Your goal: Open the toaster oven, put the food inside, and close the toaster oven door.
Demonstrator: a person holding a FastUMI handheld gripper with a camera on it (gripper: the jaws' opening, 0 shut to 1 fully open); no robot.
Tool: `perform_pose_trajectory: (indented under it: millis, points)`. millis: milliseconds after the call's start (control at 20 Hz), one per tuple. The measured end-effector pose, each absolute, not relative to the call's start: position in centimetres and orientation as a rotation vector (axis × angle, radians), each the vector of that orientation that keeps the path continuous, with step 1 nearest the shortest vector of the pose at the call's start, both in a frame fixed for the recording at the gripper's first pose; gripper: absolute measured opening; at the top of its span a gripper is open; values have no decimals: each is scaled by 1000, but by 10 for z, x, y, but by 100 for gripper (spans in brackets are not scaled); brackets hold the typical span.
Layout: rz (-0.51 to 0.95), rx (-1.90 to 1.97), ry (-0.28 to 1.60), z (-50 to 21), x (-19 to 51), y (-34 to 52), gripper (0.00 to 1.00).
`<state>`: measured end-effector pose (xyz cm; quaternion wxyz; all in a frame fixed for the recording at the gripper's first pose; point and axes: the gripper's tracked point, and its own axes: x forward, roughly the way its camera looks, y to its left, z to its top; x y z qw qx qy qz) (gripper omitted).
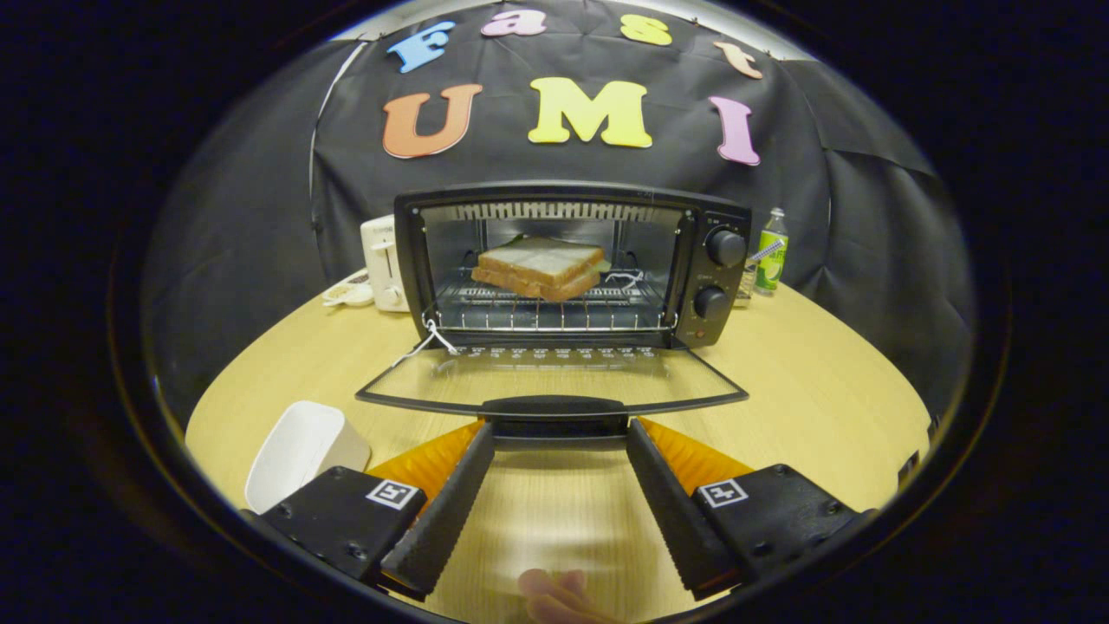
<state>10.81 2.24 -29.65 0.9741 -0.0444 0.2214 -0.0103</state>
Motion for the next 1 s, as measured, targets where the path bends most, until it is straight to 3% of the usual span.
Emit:
perform_pose_trajectory:
  millis: [1000]
  points:
    - [80, -111, 5, -192, 133, 25, 100]
